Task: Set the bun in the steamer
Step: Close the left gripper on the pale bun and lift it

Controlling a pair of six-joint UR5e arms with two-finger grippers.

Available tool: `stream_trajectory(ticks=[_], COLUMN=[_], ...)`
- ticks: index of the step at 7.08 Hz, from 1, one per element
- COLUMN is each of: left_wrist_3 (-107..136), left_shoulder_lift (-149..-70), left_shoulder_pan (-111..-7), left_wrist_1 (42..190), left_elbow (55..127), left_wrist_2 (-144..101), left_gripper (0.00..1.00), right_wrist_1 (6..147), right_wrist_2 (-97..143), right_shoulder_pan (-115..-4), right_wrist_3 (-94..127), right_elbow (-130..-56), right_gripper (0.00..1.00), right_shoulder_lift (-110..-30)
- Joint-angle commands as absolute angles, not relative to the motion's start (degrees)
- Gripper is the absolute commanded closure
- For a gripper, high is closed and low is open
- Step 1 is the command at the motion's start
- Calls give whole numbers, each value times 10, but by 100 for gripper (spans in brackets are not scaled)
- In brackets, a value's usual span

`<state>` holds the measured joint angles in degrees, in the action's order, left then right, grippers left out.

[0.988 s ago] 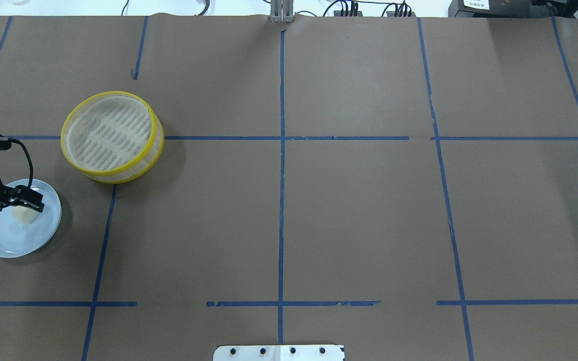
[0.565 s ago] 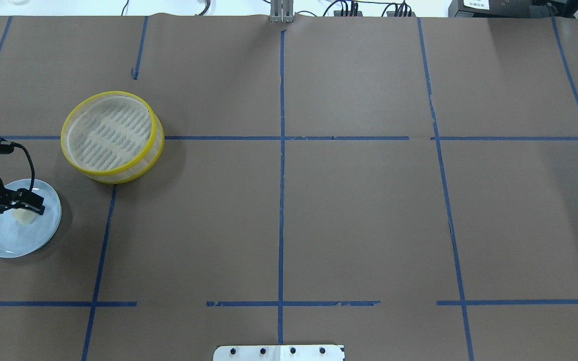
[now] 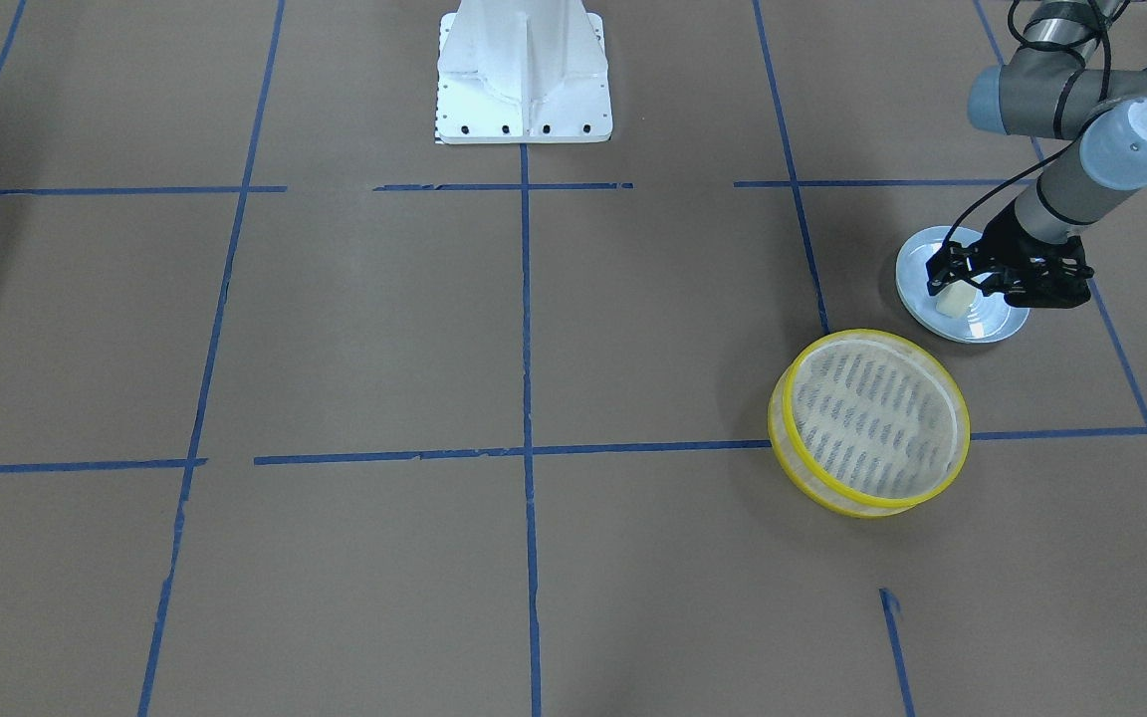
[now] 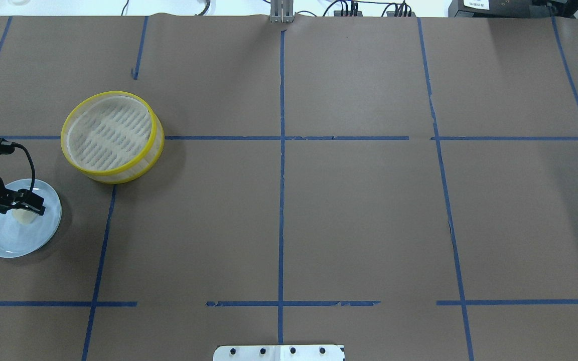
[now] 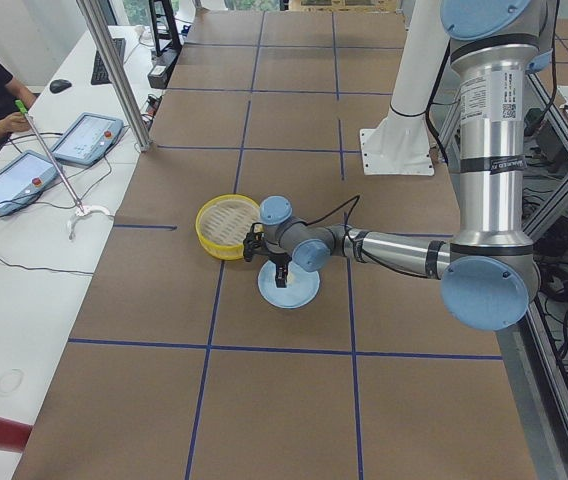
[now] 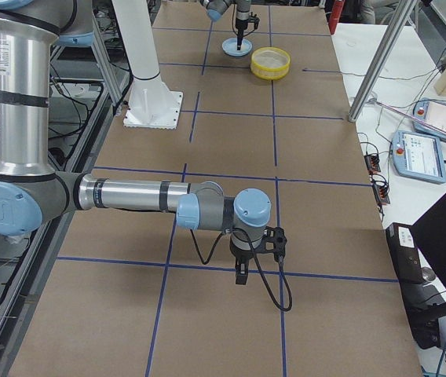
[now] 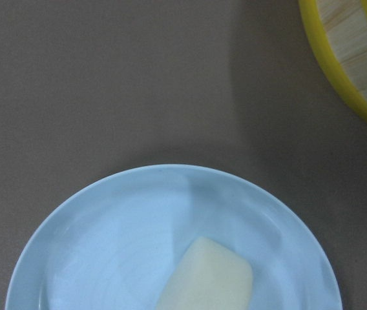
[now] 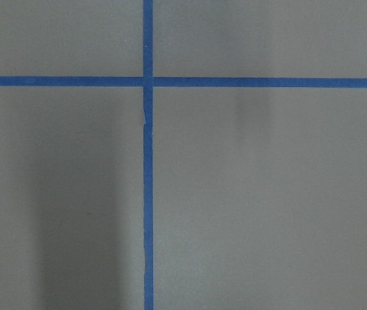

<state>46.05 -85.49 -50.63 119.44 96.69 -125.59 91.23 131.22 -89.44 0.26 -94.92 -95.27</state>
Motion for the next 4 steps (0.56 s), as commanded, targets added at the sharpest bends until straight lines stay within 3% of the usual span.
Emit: stream_trajectory(ticks=[1,4], left_wrist_3=[461,461], left_shoulder_lift=[-854,-853], left_shoulder_pan=[-506,-507], left_wrist_1=[1194,1194], left_elbow=[971,972], left_wrist_2=[-1256,-1256], left_gripper=[54,71], right_wrist_1=[912,912], right_wrist_2=[1312,1312], right_shoulder_pan=[-895,-895], right_wrist_3=[3,3], right_elbow=[-949,-949], right_gripper=[0,0], right_shoulder_lift=[-953,-953])
